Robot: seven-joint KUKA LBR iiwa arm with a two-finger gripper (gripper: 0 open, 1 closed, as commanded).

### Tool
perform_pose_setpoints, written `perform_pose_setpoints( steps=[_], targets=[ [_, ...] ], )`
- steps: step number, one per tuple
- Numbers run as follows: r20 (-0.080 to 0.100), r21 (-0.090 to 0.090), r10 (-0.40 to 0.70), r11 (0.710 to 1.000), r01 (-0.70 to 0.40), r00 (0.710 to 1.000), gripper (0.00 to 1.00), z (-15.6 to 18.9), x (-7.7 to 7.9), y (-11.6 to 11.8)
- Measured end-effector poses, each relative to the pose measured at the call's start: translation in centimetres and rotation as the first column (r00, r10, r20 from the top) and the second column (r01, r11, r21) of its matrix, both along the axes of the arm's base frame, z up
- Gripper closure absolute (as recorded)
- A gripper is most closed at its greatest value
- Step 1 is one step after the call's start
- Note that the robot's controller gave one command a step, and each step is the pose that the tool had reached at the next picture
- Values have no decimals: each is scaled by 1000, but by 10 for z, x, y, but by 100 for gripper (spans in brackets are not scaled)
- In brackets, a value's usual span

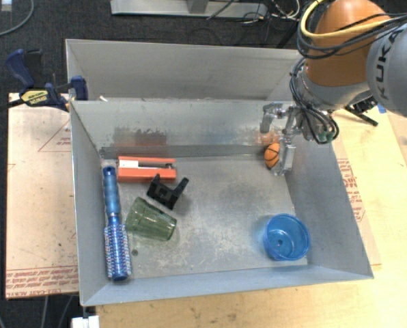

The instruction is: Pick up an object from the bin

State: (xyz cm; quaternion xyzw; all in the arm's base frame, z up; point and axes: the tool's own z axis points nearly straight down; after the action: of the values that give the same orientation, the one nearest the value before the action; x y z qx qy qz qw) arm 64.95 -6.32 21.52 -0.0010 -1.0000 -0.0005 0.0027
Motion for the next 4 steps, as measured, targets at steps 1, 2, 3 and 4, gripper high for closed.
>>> perform_pose_setpoints(
  steps=[1, 2, 3, 4],
  targets=[
    [8, -1, 1, 1000, -1, 1000, 0, 5, 1, 0],
    [8, -1, 49, 999, -49, 999, 0, -63, -67, -33],
    [13, -3, 91, 996, -91, 996, 0, -117, -34, -61],
    [10, 0, 117, 993, -117, 993, 0, -136, -73, -48]
  ],
)
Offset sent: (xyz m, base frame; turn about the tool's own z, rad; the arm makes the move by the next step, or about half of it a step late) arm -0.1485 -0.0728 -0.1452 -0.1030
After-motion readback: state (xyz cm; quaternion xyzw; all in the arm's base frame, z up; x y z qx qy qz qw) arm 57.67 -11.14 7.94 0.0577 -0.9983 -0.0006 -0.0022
